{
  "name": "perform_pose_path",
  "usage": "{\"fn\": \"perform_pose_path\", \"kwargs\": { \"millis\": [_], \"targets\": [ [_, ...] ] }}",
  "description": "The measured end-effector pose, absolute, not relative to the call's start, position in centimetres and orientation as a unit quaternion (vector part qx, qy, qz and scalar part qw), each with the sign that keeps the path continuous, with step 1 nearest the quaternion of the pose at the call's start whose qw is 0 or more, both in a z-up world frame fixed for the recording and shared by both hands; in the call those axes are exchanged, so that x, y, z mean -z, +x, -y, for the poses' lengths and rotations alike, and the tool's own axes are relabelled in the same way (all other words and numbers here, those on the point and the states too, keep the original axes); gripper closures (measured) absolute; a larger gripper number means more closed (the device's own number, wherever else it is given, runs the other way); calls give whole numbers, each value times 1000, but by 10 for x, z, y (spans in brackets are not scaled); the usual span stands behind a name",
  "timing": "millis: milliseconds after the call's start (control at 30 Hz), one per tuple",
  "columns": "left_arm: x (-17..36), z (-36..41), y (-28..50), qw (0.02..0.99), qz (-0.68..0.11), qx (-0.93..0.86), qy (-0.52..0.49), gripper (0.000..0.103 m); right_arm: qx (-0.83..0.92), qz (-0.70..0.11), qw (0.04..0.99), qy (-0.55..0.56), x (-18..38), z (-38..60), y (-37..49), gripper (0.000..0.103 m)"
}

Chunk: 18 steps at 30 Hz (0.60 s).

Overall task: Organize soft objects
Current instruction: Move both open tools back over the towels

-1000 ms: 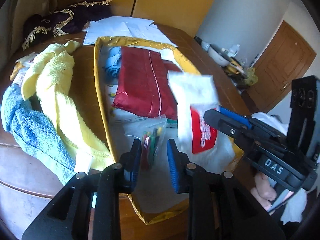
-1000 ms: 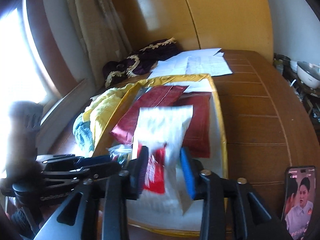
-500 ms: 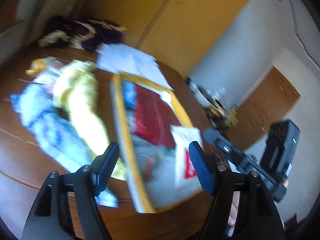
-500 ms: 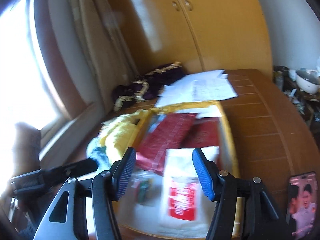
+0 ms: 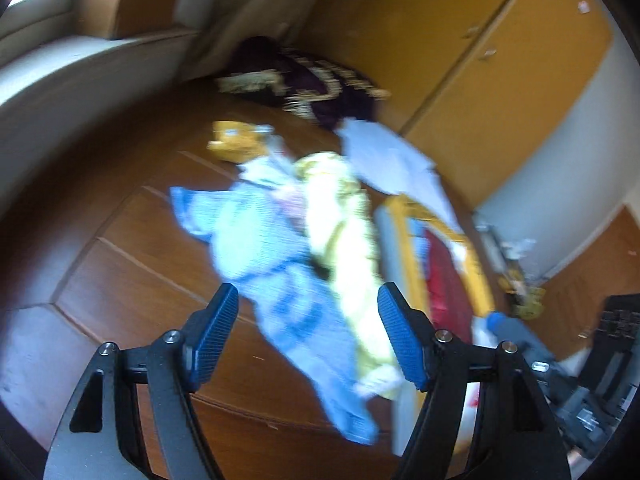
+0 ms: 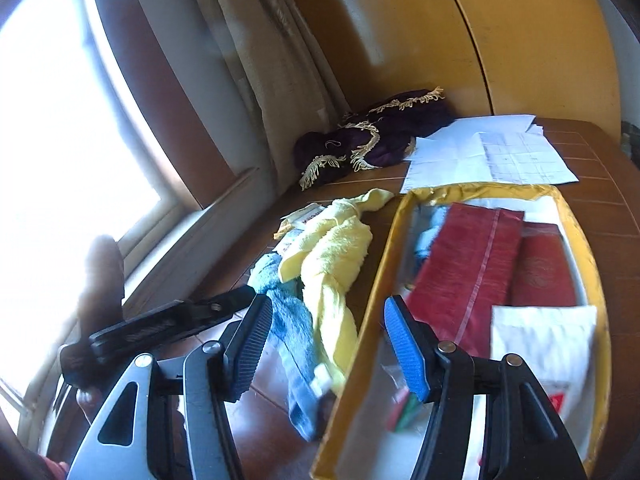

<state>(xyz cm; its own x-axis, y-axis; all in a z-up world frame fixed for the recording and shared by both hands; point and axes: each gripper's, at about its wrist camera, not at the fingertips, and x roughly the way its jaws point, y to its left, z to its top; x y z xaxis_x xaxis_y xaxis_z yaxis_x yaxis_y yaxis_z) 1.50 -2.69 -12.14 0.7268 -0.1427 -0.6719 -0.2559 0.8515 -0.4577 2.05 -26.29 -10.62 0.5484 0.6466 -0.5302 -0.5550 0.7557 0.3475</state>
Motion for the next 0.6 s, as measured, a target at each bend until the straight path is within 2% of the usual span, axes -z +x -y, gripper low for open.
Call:
{"fn": "perform_pose_path", "kwargs": {
  "millis": [300,400,433,500,600],
  "targets": [
    [157,8,52,851,-434,-57,-290,33,-322,-368,871,50,112,231,48,42],
    [157,12,54,857,-433,-72,-272,33,-322,-379,866,48,110,222,58,42],
    [157,13,54,857,-433,-72,-271,34,-320,-380,867,44,108,219,62,42],
    [158,14,54,859,-432,-75,-265,48,-317,-388,865,39,106,210,71,42],
    [158,12,54,861,-428,-66,-266,54,-312,-412,856,24,106,191,90,42]
  ]
}}
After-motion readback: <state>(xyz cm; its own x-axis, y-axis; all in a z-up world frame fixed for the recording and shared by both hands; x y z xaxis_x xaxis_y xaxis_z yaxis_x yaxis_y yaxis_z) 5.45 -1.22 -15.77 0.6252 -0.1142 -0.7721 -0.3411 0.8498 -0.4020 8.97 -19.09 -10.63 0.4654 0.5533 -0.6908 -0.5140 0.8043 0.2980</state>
